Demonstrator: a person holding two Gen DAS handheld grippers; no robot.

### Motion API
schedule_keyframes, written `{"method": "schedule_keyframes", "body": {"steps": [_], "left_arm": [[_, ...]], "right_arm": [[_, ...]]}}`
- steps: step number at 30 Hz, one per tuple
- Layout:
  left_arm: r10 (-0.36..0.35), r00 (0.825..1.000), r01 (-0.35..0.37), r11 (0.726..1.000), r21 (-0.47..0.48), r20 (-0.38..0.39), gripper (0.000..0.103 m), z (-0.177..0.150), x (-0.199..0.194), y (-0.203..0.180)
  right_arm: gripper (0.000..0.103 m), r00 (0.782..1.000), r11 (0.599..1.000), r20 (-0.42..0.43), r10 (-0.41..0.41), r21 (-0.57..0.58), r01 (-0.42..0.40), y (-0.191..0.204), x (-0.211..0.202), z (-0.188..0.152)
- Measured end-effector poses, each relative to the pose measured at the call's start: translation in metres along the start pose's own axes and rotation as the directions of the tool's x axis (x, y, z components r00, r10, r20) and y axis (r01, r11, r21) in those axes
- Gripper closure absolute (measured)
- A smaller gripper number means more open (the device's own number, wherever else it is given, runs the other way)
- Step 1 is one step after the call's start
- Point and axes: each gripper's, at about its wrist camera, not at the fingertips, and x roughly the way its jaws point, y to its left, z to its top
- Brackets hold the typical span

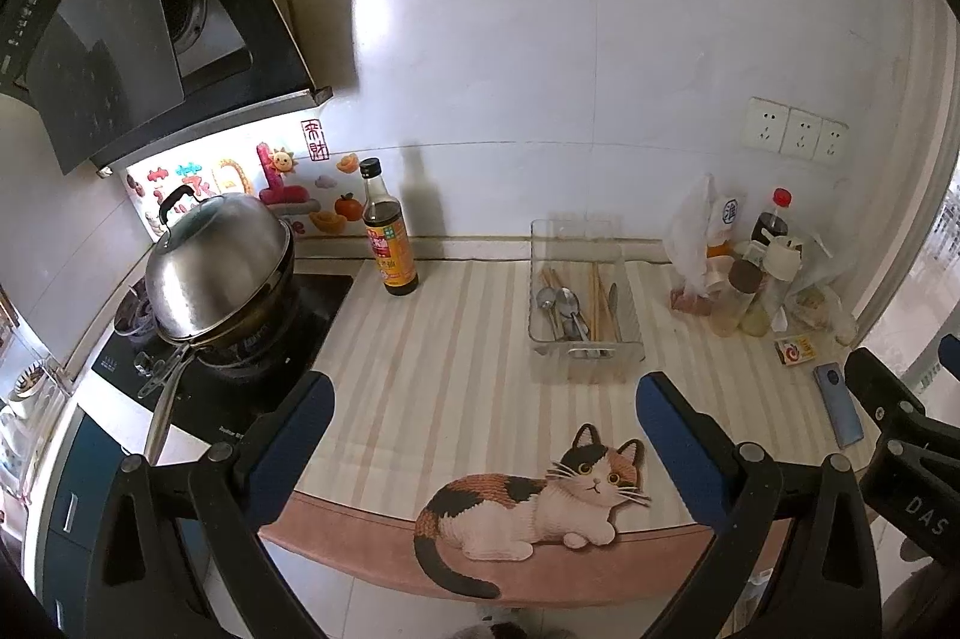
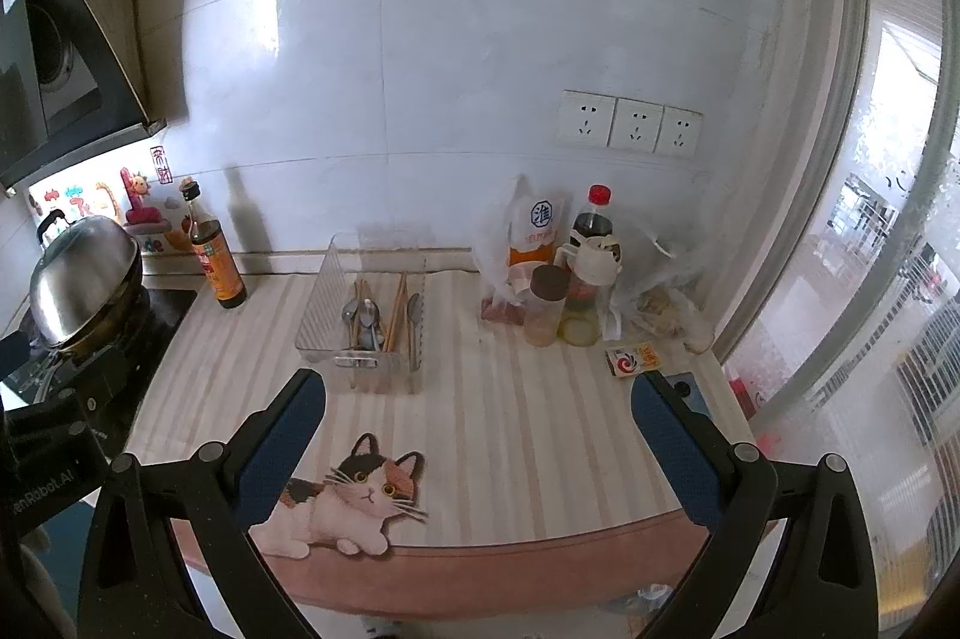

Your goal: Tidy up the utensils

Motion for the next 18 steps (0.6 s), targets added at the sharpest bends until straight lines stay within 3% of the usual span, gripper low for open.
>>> {"method": "schedule_keyframes", "body": {"steps": [18], "left_arm": [[0.002, 1.000, -0.002, 1.000, 0.002, -0.010, 0.000, -0.0007, 0.0056, 0.0074]], "right_arm": [[0.000, 1.000, 1.000, -0.006, 0.009, -0.017, -0.009, 0.0014, 0.0048, 0.0000]]}}
